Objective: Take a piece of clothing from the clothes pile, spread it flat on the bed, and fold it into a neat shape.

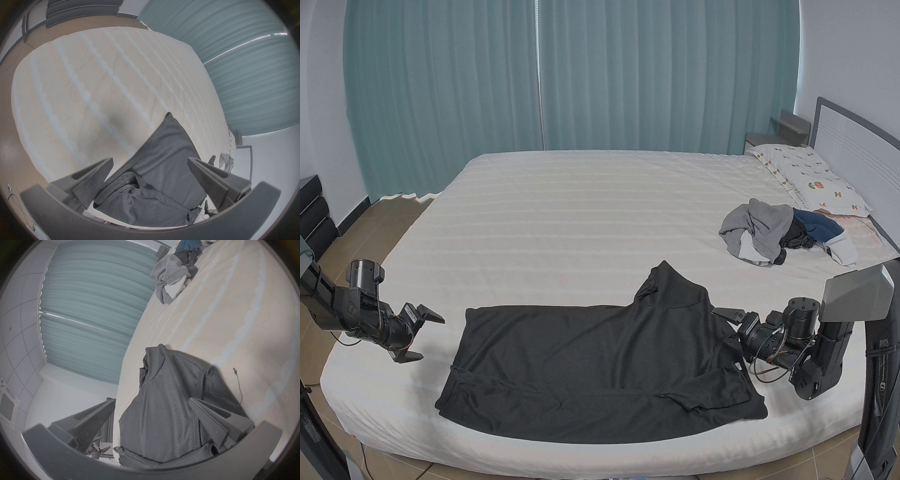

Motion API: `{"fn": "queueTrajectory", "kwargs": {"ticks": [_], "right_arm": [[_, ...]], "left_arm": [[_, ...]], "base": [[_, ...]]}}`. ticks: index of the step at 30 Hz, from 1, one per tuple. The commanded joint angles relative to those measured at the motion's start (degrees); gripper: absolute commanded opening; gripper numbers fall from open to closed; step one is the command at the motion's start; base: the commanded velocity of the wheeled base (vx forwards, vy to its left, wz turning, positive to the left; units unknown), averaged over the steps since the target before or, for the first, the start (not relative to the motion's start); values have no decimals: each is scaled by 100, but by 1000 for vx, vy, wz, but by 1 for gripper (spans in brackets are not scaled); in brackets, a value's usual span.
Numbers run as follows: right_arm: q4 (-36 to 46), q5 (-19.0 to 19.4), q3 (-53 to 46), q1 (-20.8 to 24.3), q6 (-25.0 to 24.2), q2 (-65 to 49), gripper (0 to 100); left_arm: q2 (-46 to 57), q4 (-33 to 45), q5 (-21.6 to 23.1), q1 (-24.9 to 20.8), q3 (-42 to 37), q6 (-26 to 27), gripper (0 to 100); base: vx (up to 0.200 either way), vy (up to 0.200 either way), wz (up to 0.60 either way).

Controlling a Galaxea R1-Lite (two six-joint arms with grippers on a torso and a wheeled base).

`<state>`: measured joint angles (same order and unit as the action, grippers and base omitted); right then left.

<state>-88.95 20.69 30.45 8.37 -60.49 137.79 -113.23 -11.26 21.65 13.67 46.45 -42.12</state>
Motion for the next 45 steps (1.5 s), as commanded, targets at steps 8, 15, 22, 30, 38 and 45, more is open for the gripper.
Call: {"fn": "queueTrajectory", "kwargs": {"ticks": [8, 15, 22, 30, 38, 45], "right_arm": [[-78, -12, -48, 41, 37, 64, 100], [-78, 5, -83, 59, 46, 81, 100], [-78, 5, -92, 77, 55, 90, 100], [-78, 14, -136, 77, 64, 81, 100], [-78, 14, -136, 77, 55, 81, 100], [-78, 14, -136, 77, 64, 81, 100]], "left_arm": [[-402, -16, -21, -453, 655, 37, 100], [-1044, -16, 146, -540, 1560, 107, 100], [-1720, -7, 278, -602, 2149, 907, 100], [-2476, -174, 120, -848, 2861, 898, 100], [-2626, -702, -126, -866, 2800, 758, 100], [-2652, -1370, -214, -857, 2756, 204, 100]], "base": [[0, 0, 0], [0, 0, 0], [0, 0, 0], [0, 0, 0], [0, 0, 0], [0, 0, 0]]}}
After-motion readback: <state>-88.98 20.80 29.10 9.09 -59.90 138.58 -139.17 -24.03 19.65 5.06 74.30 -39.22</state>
